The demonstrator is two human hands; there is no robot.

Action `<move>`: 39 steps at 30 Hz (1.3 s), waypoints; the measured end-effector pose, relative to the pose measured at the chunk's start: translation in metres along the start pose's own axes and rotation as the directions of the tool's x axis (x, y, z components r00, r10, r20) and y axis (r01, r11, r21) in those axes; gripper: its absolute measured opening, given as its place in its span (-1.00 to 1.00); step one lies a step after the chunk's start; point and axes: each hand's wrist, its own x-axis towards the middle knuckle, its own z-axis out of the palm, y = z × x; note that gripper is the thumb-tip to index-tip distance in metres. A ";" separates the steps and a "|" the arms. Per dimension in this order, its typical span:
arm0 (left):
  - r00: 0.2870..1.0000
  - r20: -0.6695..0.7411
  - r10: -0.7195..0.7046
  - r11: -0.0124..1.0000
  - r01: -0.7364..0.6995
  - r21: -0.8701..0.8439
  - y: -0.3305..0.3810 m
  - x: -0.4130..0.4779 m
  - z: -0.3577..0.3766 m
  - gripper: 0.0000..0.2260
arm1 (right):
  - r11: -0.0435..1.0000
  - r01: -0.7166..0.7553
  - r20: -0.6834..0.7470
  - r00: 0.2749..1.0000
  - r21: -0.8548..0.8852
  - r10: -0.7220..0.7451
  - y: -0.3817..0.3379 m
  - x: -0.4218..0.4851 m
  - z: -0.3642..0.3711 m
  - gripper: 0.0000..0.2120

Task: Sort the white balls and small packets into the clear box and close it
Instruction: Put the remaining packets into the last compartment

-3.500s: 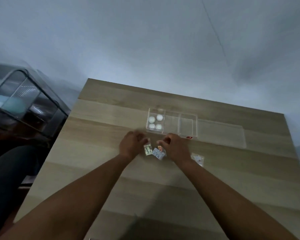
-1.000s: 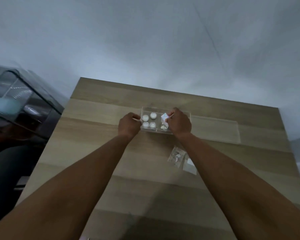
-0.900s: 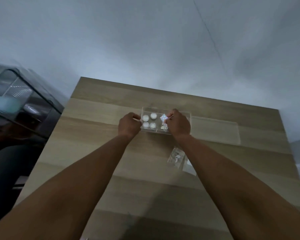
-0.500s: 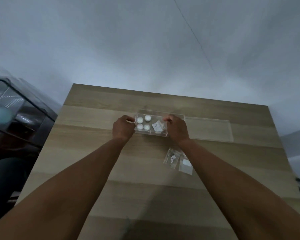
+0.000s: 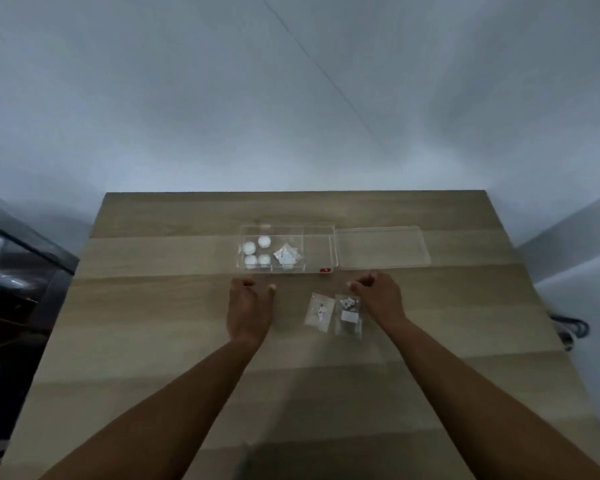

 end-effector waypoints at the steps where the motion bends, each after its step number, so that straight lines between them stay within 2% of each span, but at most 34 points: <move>1: 0.999 0.046 0.012 0.997 -0.016 0.074 0.000 -0.005 0.007 -0.63 | 0.998 -0.050 0.043 0.998 -0.032 0.051 0.007 -0.003 0.000 -0.82; 3: 0.984 0.174 0.045 0.967 -0.087 0.241 0.003 -0.013 0.021 -0.59 | 0.987 -0.124 0.102 0.986 -0.099 0.134 0.017 -0.010 0.003 -0.74; 5: 0.960 0.274 0.062 0.923 -0.160 0.351 0.008 -0.020 0.032 -0.54 | 0.974 -0.191 0.096 0.974 -0.121 0.203 0.024 -0.017 0.008 -0.63; 8: 0.942 0.324 0.086 0.870 -0.230 0.436 0.017 -0.025 0.044 -0.58 | 0.960 -0.233 0.041 0.969 -0.153 0.242 0.024 -0.027 0.017 -0.49; 13: 0.937 0.344 0.062 0.832 -0.239 0.500 0.027 -0.028 0.052 -0.77 | 0.949 -0.221 0.021 0.973 -0.225 0.231 0.017 -0.035 0.025 -0.62; 18: 0.936 0.352 0.022 0.868 -0.192 0.457 0.031 -0.027 0.049 -0.82 | 0.959 -0.217 0.043 0.973 -0.181 0.229 0.016 -0.036 0.024 -0.70; 23: 0.923 0.384 -0.005 0.903 -0.161 0.398 0.031 -0.021 0.042 -0.86 | 0.969 -0.246 0.057 0.968 0.030 0.244 0.025 -0.034 0.019 -0.89; 26: 0.910 0.411 -0.062 0.963 -0.053 0.263 0.032 -0.015 0.037 -0.96 | 0.962 -0.258 0.088 0.964 0.085 0.250 0.029 -0.028 0.016 -0.90; 30: 0.874 0.471 -0.123 0.991 0.078 0.112 0.037 -0.011 0.024 -0.87 | 0.907 -0.339 0.133 0.940 0.251 0.314 0.036 -0.024 0.009 -0.90; 34: 0.859 0.504 -0.091 0.994 0.107 -0.002 0.052 -0.008 0.011 -0.87 | 0.831 -0.394 0.172 0.919 0.392 0.354 0.039 -0.023 -0.001 -0.88; 39: 0.873 0.488 0.022 0.997 0.018 -0.077 0.084 0.002 0.000 -0.81 | 0.784 -0.390 0.199 0.921 0.482 0.335 0.034 -0.023 -0.012 -0.80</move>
